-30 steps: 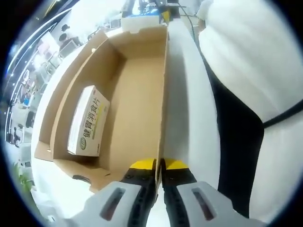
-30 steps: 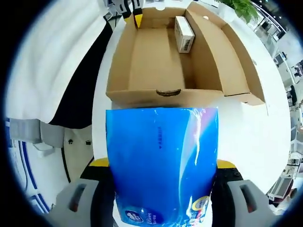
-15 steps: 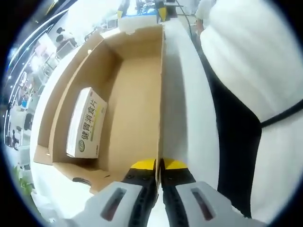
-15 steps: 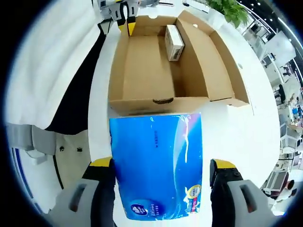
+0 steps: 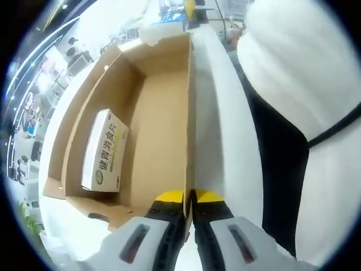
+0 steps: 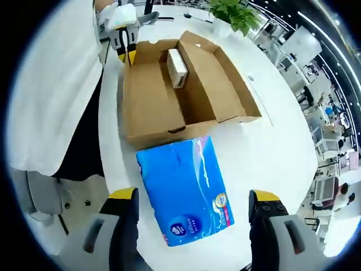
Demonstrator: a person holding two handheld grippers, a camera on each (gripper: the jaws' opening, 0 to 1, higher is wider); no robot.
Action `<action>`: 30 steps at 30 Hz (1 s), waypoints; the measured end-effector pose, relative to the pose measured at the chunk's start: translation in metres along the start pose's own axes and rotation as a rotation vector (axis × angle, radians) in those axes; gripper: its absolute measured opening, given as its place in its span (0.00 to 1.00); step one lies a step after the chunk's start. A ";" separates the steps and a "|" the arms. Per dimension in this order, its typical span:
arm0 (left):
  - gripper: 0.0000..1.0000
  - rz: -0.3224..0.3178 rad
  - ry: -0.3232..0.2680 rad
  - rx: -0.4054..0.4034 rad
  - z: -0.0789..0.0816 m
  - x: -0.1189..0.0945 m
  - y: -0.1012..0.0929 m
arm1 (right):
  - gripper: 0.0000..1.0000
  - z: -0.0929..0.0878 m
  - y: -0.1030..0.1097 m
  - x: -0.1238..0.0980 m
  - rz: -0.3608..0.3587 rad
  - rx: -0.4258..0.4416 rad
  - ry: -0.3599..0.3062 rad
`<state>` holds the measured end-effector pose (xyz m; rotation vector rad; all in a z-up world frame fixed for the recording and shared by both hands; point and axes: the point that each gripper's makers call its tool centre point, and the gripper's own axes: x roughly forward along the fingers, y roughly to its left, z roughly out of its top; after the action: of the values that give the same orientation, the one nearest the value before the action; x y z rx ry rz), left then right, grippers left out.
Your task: Operate the shoe box by opening the lid, removing the specified soft item, and placing it in the target area until the item is outside and the box remains undamaged.
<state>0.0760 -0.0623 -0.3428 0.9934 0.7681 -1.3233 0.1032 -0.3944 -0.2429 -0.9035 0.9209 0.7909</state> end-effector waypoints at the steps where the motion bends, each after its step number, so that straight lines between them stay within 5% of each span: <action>1: 0.03 -0.002 -0.002 -0.003 0.000 0.000 0.000 | 0.82 0.000 0.000 0.000 0.000 0.006 -0.001; 14: 0.03 -0.013 -0.023 -0.010 0.000 0.002 0.000 | 0.81 -0.013 -0.006 -0.010 -0.082 0.178 0.044; 30: 0.03 -0.019 -0.026 -0.037 0.003 0.000 0.003 | 0.82 -0.004 -0.002 -0.019 -0.111 0.315 -0.035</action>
<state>0.0786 -0.0651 -0.3416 0.9398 0.7815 -1.3317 0.0963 -0.4023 -0.2267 -0.6565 0.9252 0.5462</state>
